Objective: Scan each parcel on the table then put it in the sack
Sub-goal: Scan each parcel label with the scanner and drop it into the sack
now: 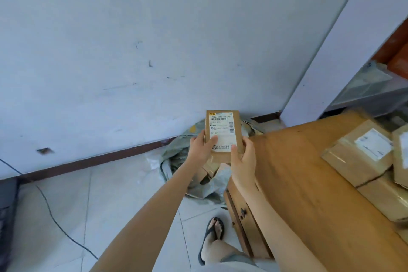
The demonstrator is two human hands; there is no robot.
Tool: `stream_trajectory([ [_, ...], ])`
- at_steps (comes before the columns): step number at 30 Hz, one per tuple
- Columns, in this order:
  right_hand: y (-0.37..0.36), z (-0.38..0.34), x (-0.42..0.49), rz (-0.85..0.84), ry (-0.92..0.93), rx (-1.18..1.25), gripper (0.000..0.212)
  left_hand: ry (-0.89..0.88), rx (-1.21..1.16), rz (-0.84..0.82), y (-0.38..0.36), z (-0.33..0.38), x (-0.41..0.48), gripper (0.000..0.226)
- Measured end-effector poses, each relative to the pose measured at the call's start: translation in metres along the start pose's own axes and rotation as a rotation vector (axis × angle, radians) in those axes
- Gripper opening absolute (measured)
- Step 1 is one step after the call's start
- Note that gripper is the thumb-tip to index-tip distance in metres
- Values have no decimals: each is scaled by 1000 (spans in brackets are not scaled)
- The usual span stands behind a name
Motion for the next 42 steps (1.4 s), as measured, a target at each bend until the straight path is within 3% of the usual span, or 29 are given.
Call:
stream_trajectory([
  [6,-31,2,110,22,-52,32,38,-18,67,11,9,53,106,40],
  [11,-25,9,187,63,-152,-93,53,96,-40,-81,4,92,178,63],
  [18,-14,31,232,197,-266,-175,36,58,178,-215,-3,111,261,49],
  [26,-6,26,244,413,-387,-247,25,-79,345,-548,-55,156,314,20],
  [28,3,24,236,474,-413,-256,23,-111,394,-628,-79,158,317,13],
  [32,38,21,210,614,-474,-291,19,-193,504,-802,-139,161,302,32],
  [38,113,24,151,847,-617,-329,20,-328,571,-1086,-233,169,227,31],
  [42,165,28,112,970,-666,-350,21,-433,590,-1155,-283,177,171,32],
])
Point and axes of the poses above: each hand's wrist, its own x-axis towards the middle knuckle, its own y-axis out of the back of the hand, z = x × y, the point moved 2 cm from there along x, towards the middle knuckle, and after that the axes turned 1 degree about -z, right-handed, at the moved point
